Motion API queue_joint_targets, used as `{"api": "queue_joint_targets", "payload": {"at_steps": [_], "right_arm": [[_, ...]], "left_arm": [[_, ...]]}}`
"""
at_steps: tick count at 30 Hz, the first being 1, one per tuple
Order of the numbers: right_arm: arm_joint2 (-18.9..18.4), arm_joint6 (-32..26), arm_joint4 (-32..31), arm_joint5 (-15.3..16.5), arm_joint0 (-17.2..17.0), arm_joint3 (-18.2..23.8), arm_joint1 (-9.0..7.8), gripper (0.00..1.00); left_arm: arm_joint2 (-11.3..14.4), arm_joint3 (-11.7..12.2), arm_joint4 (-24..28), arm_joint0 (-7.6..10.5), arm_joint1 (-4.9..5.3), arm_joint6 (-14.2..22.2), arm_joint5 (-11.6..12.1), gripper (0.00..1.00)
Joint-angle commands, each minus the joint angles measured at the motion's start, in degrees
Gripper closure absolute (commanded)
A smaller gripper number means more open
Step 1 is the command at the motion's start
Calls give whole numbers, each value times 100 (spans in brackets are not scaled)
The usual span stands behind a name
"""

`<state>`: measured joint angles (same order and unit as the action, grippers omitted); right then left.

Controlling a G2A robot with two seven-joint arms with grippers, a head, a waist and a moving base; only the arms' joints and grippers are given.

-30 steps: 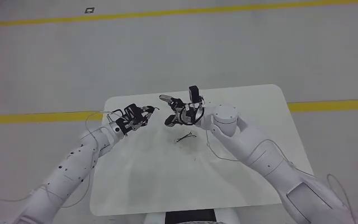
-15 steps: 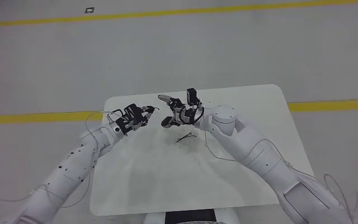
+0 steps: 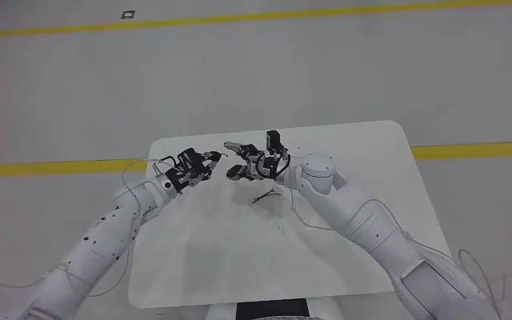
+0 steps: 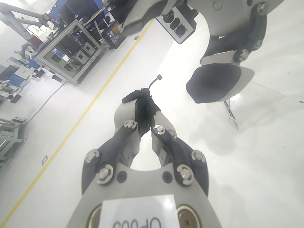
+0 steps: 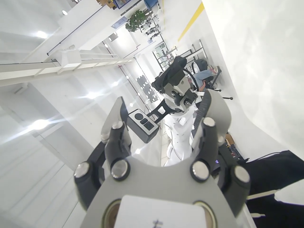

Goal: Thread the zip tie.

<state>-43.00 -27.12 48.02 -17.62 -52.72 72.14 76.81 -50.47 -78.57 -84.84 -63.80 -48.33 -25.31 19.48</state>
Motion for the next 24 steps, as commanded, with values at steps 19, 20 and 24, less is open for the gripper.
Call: {"api": "queue_joint_targets", "payload": {"at_steps": [19,20,24], "right_arm": [[-84,104,-416,127,-5,-143,145,83],[-90,106,-436,126,-6,-145,150,84],[-122,107,-500,143,-11,-156,172,86]], "left_arm": [[0,0,0,0,0,0,0,100],[0,0,0,0,0,0,0,100],[0,0,0,0,0,0,0,100]]}}
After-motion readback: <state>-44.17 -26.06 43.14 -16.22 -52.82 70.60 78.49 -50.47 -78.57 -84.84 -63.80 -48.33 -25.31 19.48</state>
